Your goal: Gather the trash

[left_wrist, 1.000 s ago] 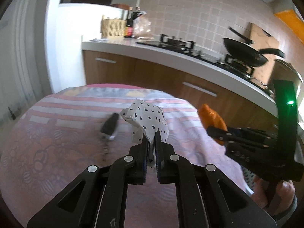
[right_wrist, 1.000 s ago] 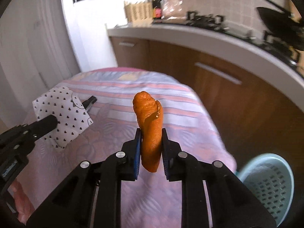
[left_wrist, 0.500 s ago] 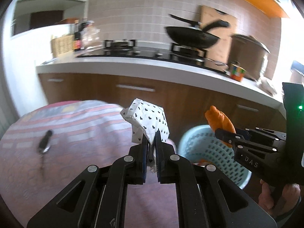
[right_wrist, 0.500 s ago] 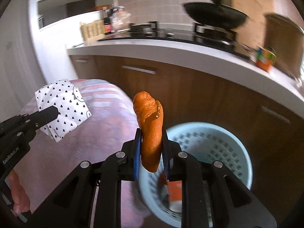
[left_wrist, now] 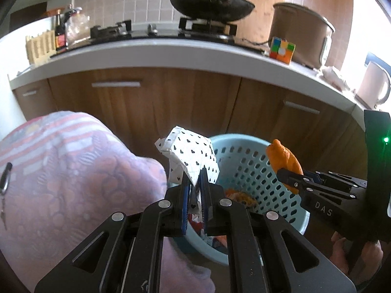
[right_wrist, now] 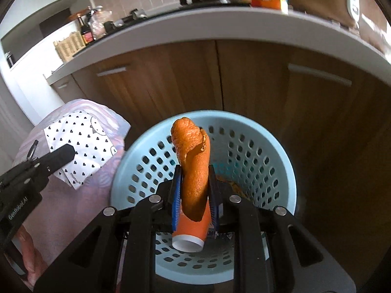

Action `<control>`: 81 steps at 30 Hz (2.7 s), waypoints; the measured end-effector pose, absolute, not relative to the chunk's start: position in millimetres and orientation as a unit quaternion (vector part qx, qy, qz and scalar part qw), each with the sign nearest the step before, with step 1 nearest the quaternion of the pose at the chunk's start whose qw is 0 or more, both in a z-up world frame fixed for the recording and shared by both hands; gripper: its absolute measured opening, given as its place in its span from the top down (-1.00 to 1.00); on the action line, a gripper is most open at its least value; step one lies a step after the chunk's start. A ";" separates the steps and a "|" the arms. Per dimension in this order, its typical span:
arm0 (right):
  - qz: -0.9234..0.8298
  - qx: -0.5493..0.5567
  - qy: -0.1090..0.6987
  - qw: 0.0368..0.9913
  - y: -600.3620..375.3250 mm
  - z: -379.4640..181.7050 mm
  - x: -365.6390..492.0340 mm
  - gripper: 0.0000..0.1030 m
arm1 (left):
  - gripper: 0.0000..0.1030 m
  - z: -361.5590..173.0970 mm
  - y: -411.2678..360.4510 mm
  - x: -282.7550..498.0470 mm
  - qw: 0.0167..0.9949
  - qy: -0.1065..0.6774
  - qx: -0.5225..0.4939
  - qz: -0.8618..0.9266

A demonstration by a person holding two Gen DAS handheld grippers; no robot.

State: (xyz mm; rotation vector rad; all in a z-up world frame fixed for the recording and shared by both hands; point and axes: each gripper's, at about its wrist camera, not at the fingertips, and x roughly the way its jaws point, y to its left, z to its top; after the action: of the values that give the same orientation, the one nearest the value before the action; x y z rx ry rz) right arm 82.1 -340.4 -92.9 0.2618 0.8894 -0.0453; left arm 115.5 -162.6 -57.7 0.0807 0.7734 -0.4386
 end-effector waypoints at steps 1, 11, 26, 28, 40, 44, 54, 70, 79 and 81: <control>-0.025 0.129 0.433 0.892 -342.8 -95.8 82.9 0.61 | 0.86 -59.5 -164.7 115.8 0.901 0.376 0.040 -0.212; -0.039 0.138 0.450 0.881 -349.7 -109.1 86.8 0.16 | -0.03 -71.2 -179.2 117.4 0.897 0.388 0.068 -0.198; 0.010 0.102 0.377 0.921 -291.2 -43.0 57.8 0.09 | -0.55 -20.1 -115.9 71.4 0.930 0.321 0.008 -0.178; 0.019 0.090 0.362 0.928 -276.4 -32.2 49.7 0.07 | -0.61 -10.4 -105.9 61.3 0.938 0.304 0.012 -0.168; 0.046 0.054 0.305 0.950 -215.8 -5.2 17.2 -0.06 | -0.68 11.1 -42.3 7.3 0.966 0.250 0.035 -0.062; 0.041 0.042 0.298 0.953 -206.1 -5.9 9.7 -0.06 | -0.68 9.7 -27.6 -5.9 0.969 0.241 0.038 -0.040; 0.023 0.033 0.244 0.969 -197.9 5.9 -15.1 -0.23 | -0.71 -2.2 -17.7 -23.4 0.971 0.236 0.032 -0.020; 0.011 0.032 0.243 0.970 -198.2 6.9 -18.7 -0.23 | -0.75 -1.9 -11.7 -25.0 0.972 0.235 0.013 -0.025; 0.006 0.035 0.241 0.970 -201.7 6.7 -20.6 -0.23 | -0.75 -1.6 -7.4 -23.1 0.971 0.237 0.000 -0.025; 0.006 0.035 0.240 0.970 -201.8 6.8 -20.5 -0.23 | -0.75 -1.8 -7.9 -23.1 0.971 0.237 0.001 -0.024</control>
State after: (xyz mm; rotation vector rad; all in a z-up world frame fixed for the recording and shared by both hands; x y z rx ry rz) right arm -20.5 -201.8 6.8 0.0697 0.4851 0.0128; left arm -23.1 -7.9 -1.8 0.0015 0.4795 -0.0483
